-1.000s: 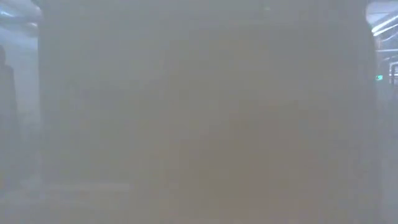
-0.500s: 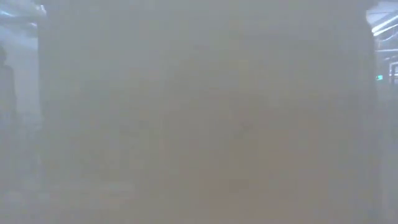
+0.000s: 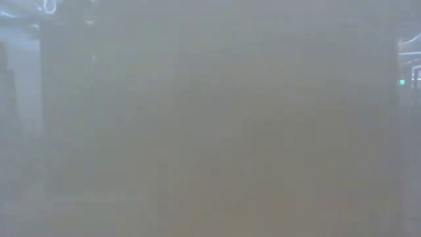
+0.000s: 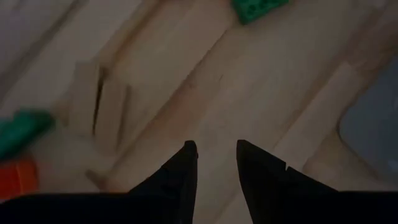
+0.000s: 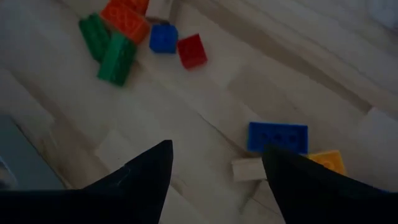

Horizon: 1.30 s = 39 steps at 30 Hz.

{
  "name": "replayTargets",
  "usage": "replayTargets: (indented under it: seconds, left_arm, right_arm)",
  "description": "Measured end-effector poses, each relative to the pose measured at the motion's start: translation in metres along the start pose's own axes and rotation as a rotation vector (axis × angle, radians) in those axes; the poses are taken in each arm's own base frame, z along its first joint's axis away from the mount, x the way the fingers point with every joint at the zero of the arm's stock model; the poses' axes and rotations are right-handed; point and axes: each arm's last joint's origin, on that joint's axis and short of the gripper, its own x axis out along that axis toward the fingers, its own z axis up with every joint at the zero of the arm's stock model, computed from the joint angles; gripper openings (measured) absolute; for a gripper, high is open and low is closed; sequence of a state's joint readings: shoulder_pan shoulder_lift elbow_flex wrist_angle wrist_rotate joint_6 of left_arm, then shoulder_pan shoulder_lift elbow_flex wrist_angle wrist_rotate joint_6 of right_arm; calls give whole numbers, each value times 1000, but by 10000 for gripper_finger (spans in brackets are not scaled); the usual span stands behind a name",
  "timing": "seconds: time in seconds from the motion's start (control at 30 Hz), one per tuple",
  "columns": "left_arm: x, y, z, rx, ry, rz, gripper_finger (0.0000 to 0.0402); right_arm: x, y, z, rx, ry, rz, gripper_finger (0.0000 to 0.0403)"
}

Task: Sort blocks by size
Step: Put the brown block into the gray bin

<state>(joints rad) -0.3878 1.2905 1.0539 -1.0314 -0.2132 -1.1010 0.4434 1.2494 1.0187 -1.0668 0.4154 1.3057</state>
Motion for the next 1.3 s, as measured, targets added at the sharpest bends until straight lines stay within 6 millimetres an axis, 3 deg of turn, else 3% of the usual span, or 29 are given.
replayTargets:
  seconds: [0.2, 0.37, 0.6, 0.77, 0.93, 1.03, 1.3]
  left_arm:
    - [2, -32, -21, -122, -7, -58, 121]
    - [-6, -46, -50, -271, -39, -119, 121]
    - [-4, -45, -88, -444, 8, -99, 121]
    - [3, -40, -102, -465, 101, -61, 121]
    - [10, -36, -110, -446, 117, -61, 121]
    - [17, -42, -112, -472, 132, -153, 121]
    - [48, -45, -121, -482, 95, -172, 146]
  right_arm:
    - [-5, -2, -11, -131, 40, -17, 263]
    - [-8, -2, -19, -223, 49, -8, 263]
    - [-10, -1, -23, -314, 53, 2, 262]
    - [-10, -1, -22, -335, 53, 2, 262]
    - [-10, -1, -22, -334, 53, 2, 260]
    - [-10, -1, -22, -333, 52, 5, 260]
    - [-10, 1, -22, -319, 44, 14, 262]
